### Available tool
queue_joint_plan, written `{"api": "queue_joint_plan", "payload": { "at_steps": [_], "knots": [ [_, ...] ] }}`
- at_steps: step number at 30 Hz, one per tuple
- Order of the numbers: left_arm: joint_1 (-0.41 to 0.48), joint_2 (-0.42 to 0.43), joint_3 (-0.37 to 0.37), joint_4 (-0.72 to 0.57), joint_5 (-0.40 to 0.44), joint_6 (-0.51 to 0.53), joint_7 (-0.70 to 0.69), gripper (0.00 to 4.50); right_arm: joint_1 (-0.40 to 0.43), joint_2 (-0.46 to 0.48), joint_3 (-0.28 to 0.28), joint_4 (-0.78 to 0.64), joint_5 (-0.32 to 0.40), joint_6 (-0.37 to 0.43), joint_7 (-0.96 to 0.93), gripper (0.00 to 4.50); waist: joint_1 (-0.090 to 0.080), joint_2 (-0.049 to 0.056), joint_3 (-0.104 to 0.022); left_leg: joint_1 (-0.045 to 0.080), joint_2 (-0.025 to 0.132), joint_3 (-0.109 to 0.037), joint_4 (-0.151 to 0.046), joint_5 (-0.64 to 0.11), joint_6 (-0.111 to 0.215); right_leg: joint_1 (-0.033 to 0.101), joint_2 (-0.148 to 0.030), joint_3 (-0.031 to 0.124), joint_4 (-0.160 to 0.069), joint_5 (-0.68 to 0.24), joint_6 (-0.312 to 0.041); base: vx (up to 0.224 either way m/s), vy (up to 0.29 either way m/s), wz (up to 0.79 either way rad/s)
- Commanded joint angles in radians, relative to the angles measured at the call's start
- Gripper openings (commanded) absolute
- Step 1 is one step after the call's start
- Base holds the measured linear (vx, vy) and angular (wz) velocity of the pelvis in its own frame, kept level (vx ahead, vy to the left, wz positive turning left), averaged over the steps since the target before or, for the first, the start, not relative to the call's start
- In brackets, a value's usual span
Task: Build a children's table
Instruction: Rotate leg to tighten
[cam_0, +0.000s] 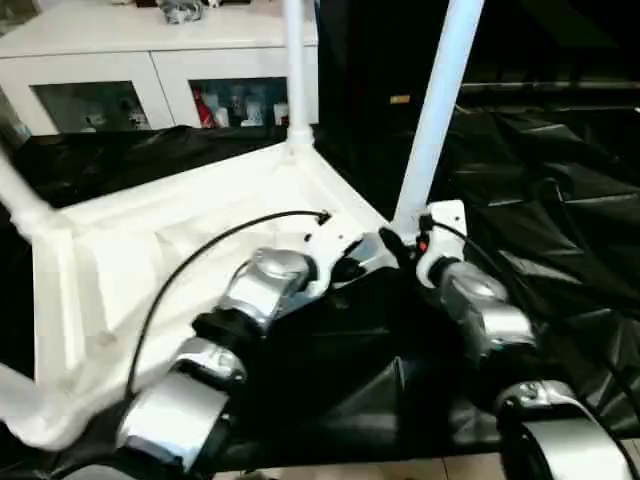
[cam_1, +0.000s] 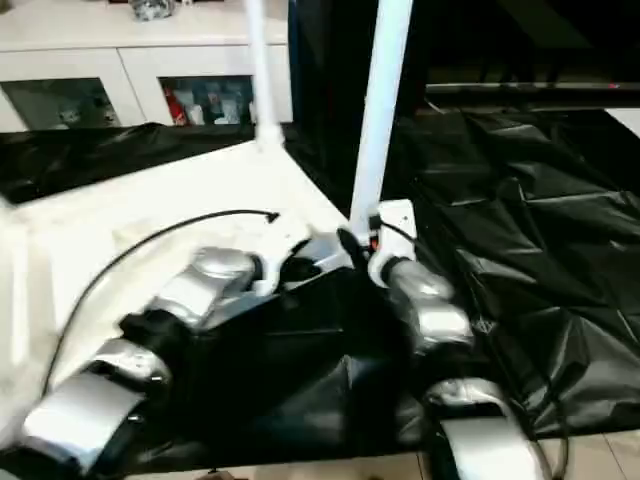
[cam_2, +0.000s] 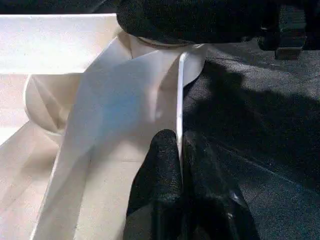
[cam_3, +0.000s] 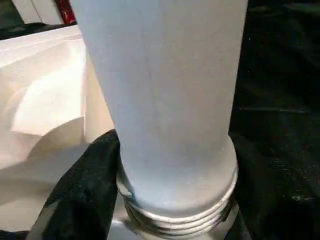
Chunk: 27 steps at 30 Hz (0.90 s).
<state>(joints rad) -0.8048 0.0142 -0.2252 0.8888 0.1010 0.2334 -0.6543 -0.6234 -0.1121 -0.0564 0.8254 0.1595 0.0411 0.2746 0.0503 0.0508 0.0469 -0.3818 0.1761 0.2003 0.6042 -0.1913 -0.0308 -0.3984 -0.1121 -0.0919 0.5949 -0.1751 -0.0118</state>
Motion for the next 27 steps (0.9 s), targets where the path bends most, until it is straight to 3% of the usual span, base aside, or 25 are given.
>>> {"api": "queue_joint_plan", "payload": {
  "at_steps": [1,4,5,8,10,11,12,14,18,19,22,27],
  "knots": [
    [-0.013,-0.002,0.023,0.022,-0.002,-0.038,0.034,0.00,0.021,0.013,0.000,0.034,0.012,0.009,0.051,3.53,-0.003,-0.017,-0.066,0.015,0.048,-0.025,-0.075,-0.215,0.065,0.045,-0.052,0.043,-0.082,-0.267,-0.207,0.000,0.000,0.00],
    [-0.013,0.003,0.018,0.023,0.000,-0.048,0.027,0.00,0.022,0.010,-0.003,0.024,0.019,0.000,0.067,3.76,-0.004,-0.017,-0.066,0.012,0.049,-0.026,-0.075,-0.198,0.081,0.046,-0.051,0.042,-0.078,-0.236,-0.213,0.000,0.000,0.00],
    [-0.004,0.022,0.008,0.011,-0.002,-0.078,-0.012,0.00,0.035,-0.020,0.012,-0.018,0.009,-0.024,0.104,3.85,-0.004,-0.028,-0.067,0.010,0.049,-0.026,-0.075,-0.195,0.084,0.049,-0.052,0.042,-0.078,-0.237,-0.215,0.000,0.000,0.00],
    [0.004,0.032,-0.001,0.003,-0.005,-0.115,-0.043,0.00,0.048,-0.042,0.028,-0.046,-0.008,-0.045,0.124,4.04,0.000,-0.024,-0.066,0.009,0.049,-0.026,-0.074,-0.180,0.095,0.048,-0.053,0.041,-0.078,-0.239,-0.212,0.000,0.000,0.00],
    [0.034,0.067,-0.016,-0.032,-0.014,-0.150,-0.137,0.00,0.113,-0.141,0.075,-0.160,-0.012,-0.024,0.303,4.04,0.003,-0.030,-0.066,0.007,0.048,-0.025,-0.071,-0.165,0.106,0.052,-0.052,0.041,-0.076,-0.224,-0.210,0.000,0.000,0.00],
    [0.035,0.068,-0.017,-0.034,-0.014,-0.149,-0.140,0.00,0.116,-0.145,0.077,-0.165,-0.011,-0.022,0.311,4.04,0.011,-0.029,-0.068,0.013,0.051,-0.022,-0.067,-0.152,0.124,0.049,-0.053,0.045,-0.073,-0.200,-0.210,0.000,0.000,0.00],
    [0.041,0.076,-0.019,-0.041,-0.015,-0.148,-0.157,0.00,0.132,-0.169,0.086,-0.191,-0.008,-0.011,0.362,4.04,0.008,-0.030,-0.069,0.006,0.048,-0.022,-0.066,-0.131,0.138,0.053,-0.050,0.044,-0.068,-0.175,-0.219,0.000,0.000,0.00],
    [0.060,0.108,-0.030,-0.068,-0.029,-0.171,-0.254,0.00,0.176,-0.241,0.108,-0.270,0.011,0.015,0.497,4.04,0.014,-0.029,-0.068,0.004,0.049,-0.023,-0.065,-0.131,0.153,0.055,-0.051,0.041,-0.070,-0.179,-0.217,0.000,0.000,0.00],
    [0.083,0.162,-0.068,-0.122,-0.061,-0.216,-0.451,0.00,0.185,-0.297,0.111,-0.314,0.021,0.011,0.567,4.04,0.013,-0.024,-0.065,0.007,0.056,-0.023,-0.070,-0.158,0.132,0.046,-0.050,0.042,-0.072,-0.231,-0.225,0.000,0.000,0.00],
    [0.084,0.169,-0.071,-0.131,-0.066,-0.212,-0.470,0.00,0.182,-0.301,0.111,-0.314,0.028,0.019,0.578,4.04,0.012,-0.020,-0.065,0.008,0.056,-0.023,-0.069,-0.174,0.124,0.045,-0.050,0.042,-0.071,-0.231,-0.229,0.000,0.000,0.00],
    [0.084,0.172,-0.069,-0.141,-0.076,-0.199,-0.491,0.00,0.183,-0.309,0.120,-0.323,0.036,0.032,0.601,4.04,0.012,-0.022,-0.066,0.011,0.058,-0.023,-0.071,-0.169,0.114,0.044,-0.050,0.043,-0.069,-0.209,-0.239,0.000,0.000,0.00],
    [0.086,0.173,-0.061,-0.153,-0.086,-0.206,-0.528,0.00,0.204,-0.312,0.153,-0.350,0.023,0.065,0.658,4.04,0.028,-0.021,-0.069,0.012,0.060,-0.021,-0.068,-0.132,0.124,0.046,-0.051,0.044,-0.060,-0.146,-0.255,0.000,0.000,0.00]
  ]
}}
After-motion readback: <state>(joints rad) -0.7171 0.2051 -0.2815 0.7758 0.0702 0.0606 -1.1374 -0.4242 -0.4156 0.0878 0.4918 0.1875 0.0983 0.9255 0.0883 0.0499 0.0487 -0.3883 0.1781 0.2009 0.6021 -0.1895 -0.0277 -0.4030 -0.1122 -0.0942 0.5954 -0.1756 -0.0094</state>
